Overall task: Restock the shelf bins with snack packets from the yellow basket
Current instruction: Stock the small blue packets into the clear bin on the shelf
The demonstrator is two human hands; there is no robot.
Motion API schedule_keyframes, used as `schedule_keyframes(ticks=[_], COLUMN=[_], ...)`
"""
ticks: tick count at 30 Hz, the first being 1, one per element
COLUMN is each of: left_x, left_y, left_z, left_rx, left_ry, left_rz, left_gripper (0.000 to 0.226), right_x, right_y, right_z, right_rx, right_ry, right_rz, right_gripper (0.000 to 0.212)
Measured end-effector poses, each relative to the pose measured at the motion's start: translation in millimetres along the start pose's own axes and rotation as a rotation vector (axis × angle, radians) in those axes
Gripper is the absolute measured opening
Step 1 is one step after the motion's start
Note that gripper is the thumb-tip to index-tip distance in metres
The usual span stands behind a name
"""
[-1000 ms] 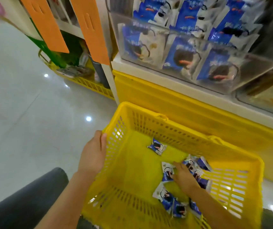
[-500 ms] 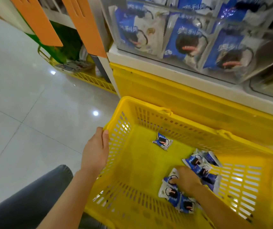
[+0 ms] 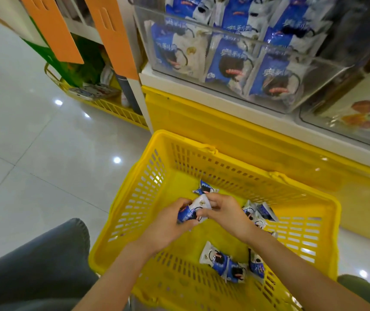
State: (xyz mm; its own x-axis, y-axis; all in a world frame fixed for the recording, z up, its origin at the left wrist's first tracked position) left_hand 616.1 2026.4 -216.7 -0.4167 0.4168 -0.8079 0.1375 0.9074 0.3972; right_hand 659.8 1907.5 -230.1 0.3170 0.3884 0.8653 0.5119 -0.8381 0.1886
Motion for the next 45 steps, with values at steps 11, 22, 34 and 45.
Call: schedule_keyframes(ticks=[11, 22, 34, 45], left_x=[40, 39, 20, -40], left_y=[0, -3, 5, 22], left_z=[4, 4, -11, -23], left_rx=[-0.018, -0.055, -0.068, -0.220], left_ry=[0.211, 0.218, 0.216, 0.141], left_rz=[-0.128, -0.121, -0.137, -0.351], left_gripper=[0.026, 0.025, 0.027, 0.019], right_x=[-144, -216, -181, -59], right_y=[37, 19, 12, 45], right_z=[-40, -80, -82, -55], right_rx=[-0.106, 0.252, 0.346, -0.250], right_ry=[-0.404, -0.468, -0.287, -0.356], right_rz=[-0.385, -0.754, -0.762, -0.105], right_gripper=[0.029, 0.045, 0.011, 0.023])
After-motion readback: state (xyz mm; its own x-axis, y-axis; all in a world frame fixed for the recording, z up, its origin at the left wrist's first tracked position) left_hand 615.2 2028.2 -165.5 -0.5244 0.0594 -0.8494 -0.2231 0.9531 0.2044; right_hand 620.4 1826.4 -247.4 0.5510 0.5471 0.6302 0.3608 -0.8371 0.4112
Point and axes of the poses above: each hand's wrist, its own z-axis towards the middle knuckle, its own y-axis out of the back of the hand, x = y × z, the point moved 8 cm from there along z, towards the middle knuckle, and after that the axes turned 10 degrees about -x, right-handed, at the moved point
